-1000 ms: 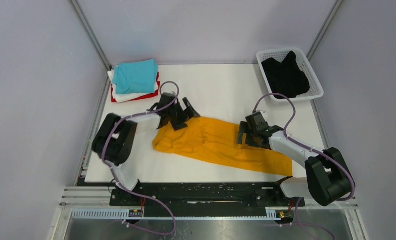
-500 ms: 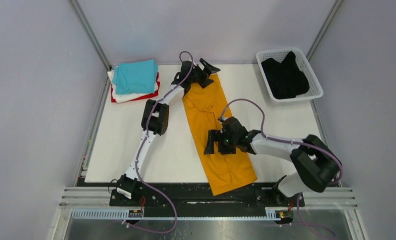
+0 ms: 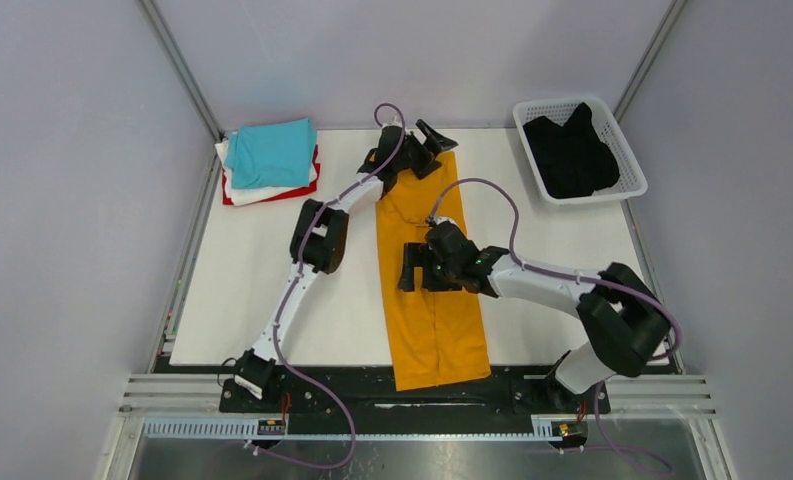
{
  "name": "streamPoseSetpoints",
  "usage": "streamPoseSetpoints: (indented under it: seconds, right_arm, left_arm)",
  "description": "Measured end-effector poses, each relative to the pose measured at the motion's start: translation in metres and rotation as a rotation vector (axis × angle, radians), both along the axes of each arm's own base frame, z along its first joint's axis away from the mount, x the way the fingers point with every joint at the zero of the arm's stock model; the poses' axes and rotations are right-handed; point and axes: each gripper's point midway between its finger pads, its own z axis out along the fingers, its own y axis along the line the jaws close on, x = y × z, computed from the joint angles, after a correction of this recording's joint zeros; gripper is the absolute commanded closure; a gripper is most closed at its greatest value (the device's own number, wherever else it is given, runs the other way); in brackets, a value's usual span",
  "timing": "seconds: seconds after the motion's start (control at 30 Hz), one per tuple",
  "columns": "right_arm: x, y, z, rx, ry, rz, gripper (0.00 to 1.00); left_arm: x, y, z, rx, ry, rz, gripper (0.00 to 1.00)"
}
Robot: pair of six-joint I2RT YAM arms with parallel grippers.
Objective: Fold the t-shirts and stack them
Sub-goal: Rotate the tshirt 90 degrees
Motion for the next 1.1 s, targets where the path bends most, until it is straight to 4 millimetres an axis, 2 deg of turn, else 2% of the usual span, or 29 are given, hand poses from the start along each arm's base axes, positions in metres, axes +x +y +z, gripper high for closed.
streamPoseSetpoints:
  seconds: [0.1,0.17,0.23,0.3,0.37,0.4,0.47,0.5,0.57,0.6,0.7,0.77,0.83,0.87,0.9,0.97,1.0,1.1]
  right_arm:
    - [0.006,-0.027,0.013,-0.076,-0.096,-0.046,0.02]
    - [0.011,-0.042,0.023,-0.122,-0.159,-0.070,0.02]
    - [0.017,-0.051,0.027,-0.162,-0.200,-0.081,0.02]
    - [0.021,-0.056,0.025,-0.212,-0.211,-0.076,0.02]
    - [0.027,-0.055,0.018,-0.259,-0.204,-0.063,0.01]
    - [0.031,-0.053,0.012,-0.284,-0.194,-0.056,0.02]
    - [0.037,-0.048,0.001,-0.327,-0.172,-0.043,0.02]
    - [0.040,-0.046,-0.005,-0.352,-0.159,-0.038,0.02]
    - [0.048,-0.043,-0.020,-0.404,-0.135,-0.034,0.02]
    - [0.051,-0.041,-0.026,-0.420,-0.124,-0.031,0.02]
    - [0.060,-0.039,-0.044,-0.494,-0.094,-0.033,0.02]
    - [0.071,-0.030,-0.043,-0.495,-0.097,-0.037,0.02]
    - [0.081,-0.022,-0.044,-0.500,-0.093,-0.041,0.02]
    - [0.086,-0.018,-0.044,-0.500,-0.091,-0.043,0.02]
    - [0.092,-0.013,-0.043,-0.500,-0.088,-0.047,0.01]
    - [0.104,-0.005,-0.043,-0.496,-0.085,-0.054,0.04]
    - [0.111,-0.001,-0.042,-0.489,-0.080,-0.057,0.01]
    - [0.125,0.009,-0.040,-0.446,-0.041,-0.058,0.01]
  left_arm:
    - [-0.018,0.011,0.012,0.062,0.016,-0.038,0.01]
    - [-0.033,0.022,0.037,0.110,0.007,-0.059,0.01]
    - [-0.052,0.038,0.078,0.170,-0.032,-0.074,0.01]
    - [-0.077,0.057,0.130,0.229,-0.092,-0.072,0.01]
    - [-0.108,0.084,0.188,0.282,-0.179,-0.030,0.01]
    - [-0.132,0.103,0.220,0.307,-0.238,0.008,0.01]
    - [-0.172,0.131,0.258,0.323,-0.327,0.065,0.01]
    - [-0.191,0.144,0.265,0.330,-0.353,0.089,0.01]
    - [-0.222,0.167,0.253,0.359,-0.357,0.135,0.01]
    - [-0.234,0.178,0.238,0.386,-0.335,0.158,0.01]
    - [-0.248,0.205,0.171,0.509,-0.188,0.225,0.01]
    - [-0.259,0.221,0.122,0.603,-0.070,0.235,0.01]
    - [-0.274,0.235,0.087,0.673,0.019,0.236,0.01]
    - [-0.281,0.240,0.078,0.696,0.043,0.238,0.01]
    - [-0.286,0.245,0.076,0.709,0.051,0.245,0.01]
    - [-0.295,0.255,0.084,0.721,0.034,0.274,0.01]
    - [-0.298,0.259,0.096,0.715,0.005,0.294,0.01]
    - [-0.305,0.266,0.134,0.670,-0.090,0.342,0.01]
